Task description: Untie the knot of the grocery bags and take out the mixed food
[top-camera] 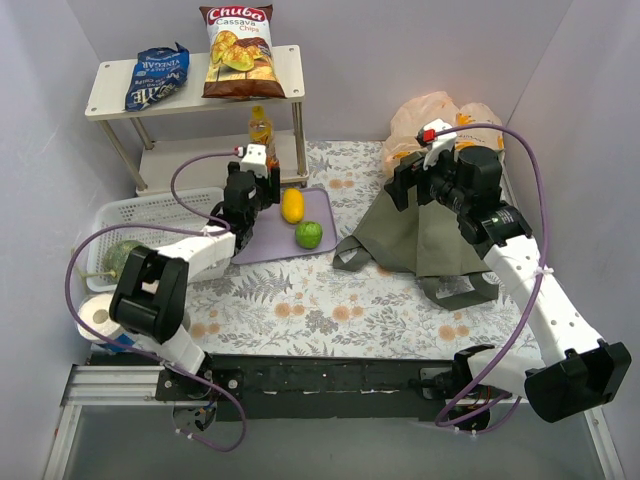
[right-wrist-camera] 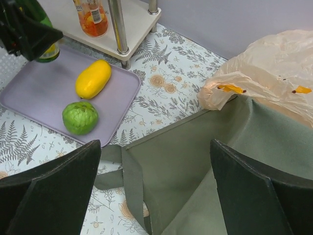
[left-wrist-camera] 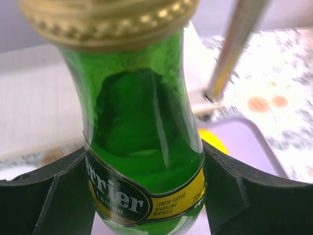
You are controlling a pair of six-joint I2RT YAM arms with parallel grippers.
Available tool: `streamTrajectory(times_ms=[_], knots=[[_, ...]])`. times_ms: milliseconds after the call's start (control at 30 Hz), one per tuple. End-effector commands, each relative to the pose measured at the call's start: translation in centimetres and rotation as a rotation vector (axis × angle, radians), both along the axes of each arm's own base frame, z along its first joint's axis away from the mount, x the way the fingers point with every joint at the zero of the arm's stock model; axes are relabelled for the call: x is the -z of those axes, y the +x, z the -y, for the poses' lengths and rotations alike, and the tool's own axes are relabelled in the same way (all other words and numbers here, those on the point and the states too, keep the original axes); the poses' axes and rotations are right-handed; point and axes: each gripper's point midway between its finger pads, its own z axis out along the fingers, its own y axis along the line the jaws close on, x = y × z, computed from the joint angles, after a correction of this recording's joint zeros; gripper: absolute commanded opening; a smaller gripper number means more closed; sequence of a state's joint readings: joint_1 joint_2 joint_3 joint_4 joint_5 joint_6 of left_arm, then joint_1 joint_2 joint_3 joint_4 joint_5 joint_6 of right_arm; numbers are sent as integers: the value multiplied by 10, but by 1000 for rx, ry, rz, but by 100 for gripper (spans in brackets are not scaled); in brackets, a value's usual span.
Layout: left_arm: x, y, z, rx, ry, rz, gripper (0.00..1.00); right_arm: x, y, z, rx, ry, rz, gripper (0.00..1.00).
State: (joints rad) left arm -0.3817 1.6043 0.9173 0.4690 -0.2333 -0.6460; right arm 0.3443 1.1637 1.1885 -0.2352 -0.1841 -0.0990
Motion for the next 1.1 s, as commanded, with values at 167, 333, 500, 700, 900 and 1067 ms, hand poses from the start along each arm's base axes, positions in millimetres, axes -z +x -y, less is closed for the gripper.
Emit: streamTrajectory(times_ms=[167,333,500,700,900,1067], knots=[[-95,82,-74,-223,-126,279,0,-18,2,16,36,-48,66,98],[-85,114,-95,-269,-88,307,0,-20,8,23,52,-75,70,98],[-80,137,-108,-298,-79,331,0,-19,10,28,65,-90,67,98],[-53,166,-123,-343,-69,321,0,-18,15,32,69,-126,58,98],[-40,178,-132,-365,-82,281,4,-17,19,32,66,-130,52,98],[-43,167,-133,-363,-105,255,43,-15,20,30,61,-119,52,98]])
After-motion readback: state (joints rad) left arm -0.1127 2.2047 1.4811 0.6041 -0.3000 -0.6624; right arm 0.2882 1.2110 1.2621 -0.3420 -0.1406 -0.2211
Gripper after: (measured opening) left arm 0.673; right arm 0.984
